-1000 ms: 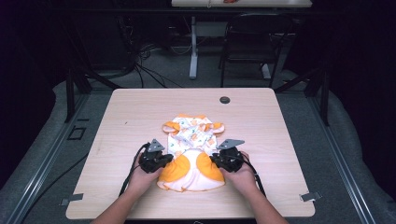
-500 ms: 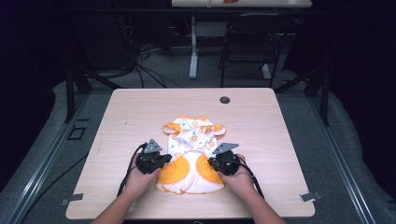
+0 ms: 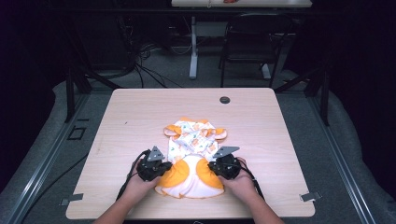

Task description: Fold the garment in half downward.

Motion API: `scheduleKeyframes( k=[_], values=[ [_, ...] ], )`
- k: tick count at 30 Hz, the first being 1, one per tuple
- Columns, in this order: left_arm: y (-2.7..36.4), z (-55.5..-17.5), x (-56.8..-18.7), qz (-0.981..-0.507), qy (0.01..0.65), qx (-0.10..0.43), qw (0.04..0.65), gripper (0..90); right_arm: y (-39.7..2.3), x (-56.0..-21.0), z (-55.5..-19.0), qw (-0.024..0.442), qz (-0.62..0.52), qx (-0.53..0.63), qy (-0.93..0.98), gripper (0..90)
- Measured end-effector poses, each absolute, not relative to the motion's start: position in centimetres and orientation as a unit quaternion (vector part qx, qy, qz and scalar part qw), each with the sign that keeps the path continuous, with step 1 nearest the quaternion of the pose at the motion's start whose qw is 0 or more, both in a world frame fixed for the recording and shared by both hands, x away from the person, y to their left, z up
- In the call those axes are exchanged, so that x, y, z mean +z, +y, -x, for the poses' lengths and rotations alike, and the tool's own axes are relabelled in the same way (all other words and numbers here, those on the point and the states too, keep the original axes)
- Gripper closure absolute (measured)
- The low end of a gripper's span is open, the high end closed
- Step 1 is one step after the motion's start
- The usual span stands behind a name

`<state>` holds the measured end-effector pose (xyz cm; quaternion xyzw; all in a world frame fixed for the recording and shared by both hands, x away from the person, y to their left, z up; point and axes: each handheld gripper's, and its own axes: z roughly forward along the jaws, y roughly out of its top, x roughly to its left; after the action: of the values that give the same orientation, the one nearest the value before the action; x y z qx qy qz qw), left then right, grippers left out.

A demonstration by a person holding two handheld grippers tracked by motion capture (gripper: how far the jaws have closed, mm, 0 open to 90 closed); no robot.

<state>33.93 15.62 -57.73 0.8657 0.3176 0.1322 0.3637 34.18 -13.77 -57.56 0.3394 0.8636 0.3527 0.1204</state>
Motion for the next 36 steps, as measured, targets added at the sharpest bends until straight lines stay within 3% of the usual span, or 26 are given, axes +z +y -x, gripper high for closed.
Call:
scheduleKeyframes(
  k=[26, 36],
  values=[
    [16.1, -31.7, -57.5, -0.869, 0.324, 0.106, 0.359, 86.6, -13.3, -57.2, -31.7, 0.111, -0.312, 0.333, 0.883, 80.8],
    [16.7, -32.2, -56.7, -0.85, 0.339, 0.107, 0.389, 79.3, -13.4, -56.8, -31.9, 0.1, -0.317, 0.355, 0.874, 77.0]
  ],
)
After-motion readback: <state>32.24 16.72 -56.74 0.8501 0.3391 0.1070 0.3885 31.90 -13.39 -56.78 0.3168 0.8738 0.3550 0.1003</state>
